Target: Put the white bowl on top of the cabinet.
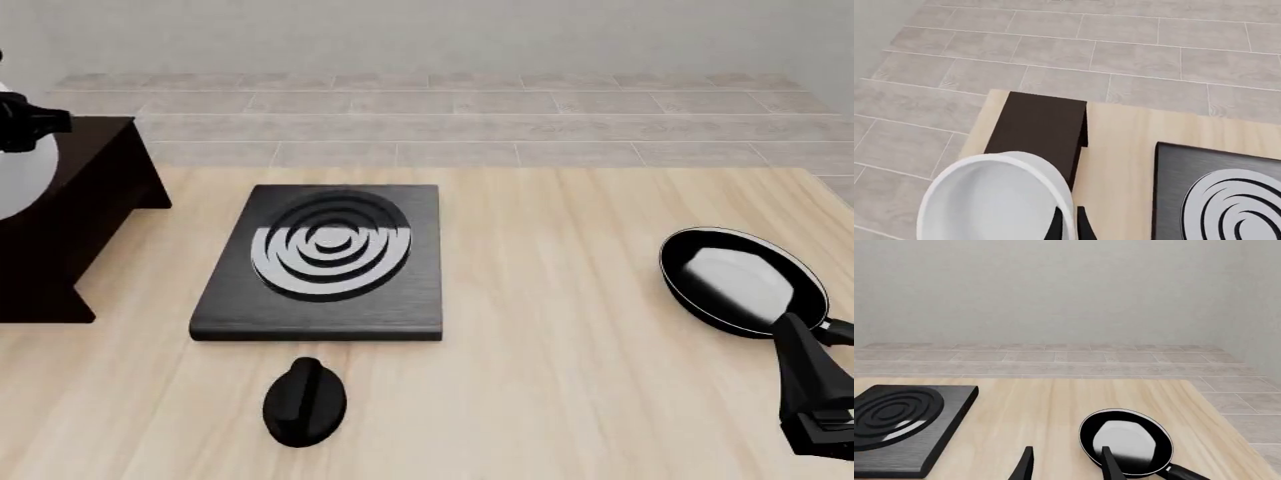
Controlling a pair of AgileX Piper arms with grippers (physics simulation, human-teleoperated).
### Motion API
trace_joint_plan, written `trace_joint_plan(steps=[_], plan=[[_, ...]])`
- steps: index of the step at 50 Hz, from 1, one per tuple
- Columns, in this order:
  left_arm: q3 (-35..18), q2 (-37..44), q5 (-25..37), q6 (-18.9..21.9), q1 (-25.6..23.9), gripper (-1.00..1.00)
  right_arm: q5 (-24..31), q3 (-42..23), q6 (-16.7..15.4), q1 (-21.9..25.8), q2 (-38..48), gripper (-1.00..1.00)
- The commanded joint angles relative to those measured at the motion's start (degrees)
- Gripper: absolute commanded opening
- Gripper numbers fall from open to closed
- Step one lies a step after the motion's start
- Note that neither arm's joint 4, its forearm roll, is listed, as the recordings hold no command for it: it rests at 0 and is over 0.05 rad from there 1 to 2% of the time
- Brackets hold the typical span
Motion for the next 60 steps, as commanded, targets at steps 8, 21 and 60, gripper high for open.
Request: trace_joint_plan(steps=[8, 21, 60], plan=[[0.76, 2.6, -2.39, -0.51, 2.21, -1.0, 0.0, 0.0, -0.01, 0.01, -0.01, 1.0], [0.47, 0.7, -1.55, 0.64, 0.82, 1.0, 0.0, 0.0, -0.01, -0.01, 0.0, 1.0], [7.9, -26.63, 3.04, -1.49, -6.09, 1.0, 0.0, 0.0, -0.01, 0.01, 0.0, 1.0]])
